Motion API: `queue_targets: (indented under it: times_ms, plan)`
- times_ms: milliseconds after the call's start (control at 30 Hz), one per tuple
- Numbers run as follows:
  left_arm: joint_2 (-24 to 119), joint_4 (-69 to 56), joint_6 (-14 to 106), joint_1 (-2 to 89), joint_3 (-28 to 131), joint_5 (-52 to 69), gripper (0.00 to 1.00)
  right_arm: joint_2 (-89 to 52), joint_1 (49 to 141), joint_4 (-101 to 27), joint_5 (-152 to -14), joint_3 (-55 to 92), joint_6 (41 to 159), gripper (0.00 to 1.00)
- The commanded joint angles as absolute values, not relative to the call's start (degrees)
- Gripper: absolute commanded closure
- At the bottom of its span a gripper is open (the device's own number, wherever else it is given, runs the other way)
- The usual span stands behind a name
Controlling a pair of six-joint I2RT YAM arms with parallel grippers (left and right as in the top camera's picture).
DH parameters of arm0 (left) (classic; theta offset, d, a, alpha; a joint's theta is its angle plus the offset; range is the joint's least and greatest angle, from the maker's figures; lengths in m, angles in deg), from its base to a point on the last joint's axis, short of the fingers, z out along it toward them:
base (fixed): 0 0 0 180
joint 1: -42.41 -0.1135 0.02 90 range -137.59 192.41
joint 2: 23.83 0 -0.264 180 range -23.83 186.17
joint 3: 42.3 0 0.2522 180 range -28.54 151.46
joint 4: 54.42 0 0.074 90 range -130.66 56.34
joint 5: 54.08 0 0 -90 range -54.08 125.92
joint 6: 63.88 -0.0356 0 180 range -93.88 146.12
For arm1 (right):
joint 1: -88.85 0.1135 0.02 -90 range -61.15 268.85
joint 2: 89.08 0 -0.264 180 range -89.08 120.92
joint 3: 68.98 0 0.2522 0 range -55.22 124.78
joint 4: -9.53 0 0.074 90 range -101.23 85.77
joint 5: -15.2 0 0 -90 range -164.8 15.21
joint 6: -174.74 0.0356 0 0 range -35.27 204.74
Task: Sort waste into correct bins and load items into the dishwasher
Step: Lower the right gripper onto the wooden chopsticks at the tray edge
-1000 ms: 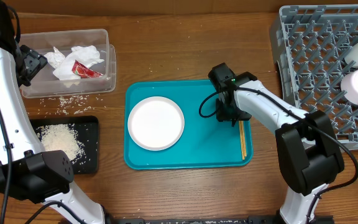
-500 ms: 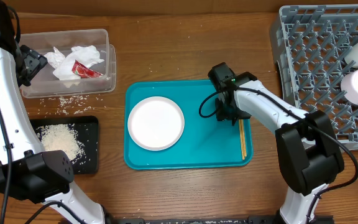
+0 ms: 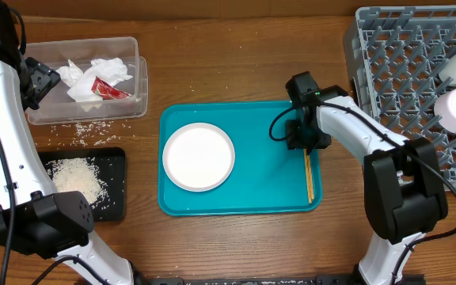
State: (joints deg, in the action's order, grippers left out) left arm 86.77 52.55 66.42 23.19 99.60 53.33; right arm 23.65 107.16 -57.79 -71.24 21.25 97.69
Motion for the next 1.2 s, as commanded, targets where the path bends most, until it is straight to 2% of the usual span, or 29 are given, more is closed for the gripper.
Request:
queue_targets:
  times_ms: [0, 700, 1167]
  plan:
    - [86.5, 52.4, 66.0, 23.0, 100.1, 54.3, 0.0, 23.2, 107.7, -57.5, -75.0, 20.9, 94.9, 0.5]
    - [86.5, 52.5, 66.0, 23.0, 100.1, 54.3, 0.0, 25.8, 108.6, -57.5, -69.7, 21.4, 95.0, 0.5]
    - [86.5, 52.4, 66.0, 23.0, 100.1, 54.3, 0.0, 21.5, 108.6, -63.0, -75.0, 25.4, 95.4, 0.5]
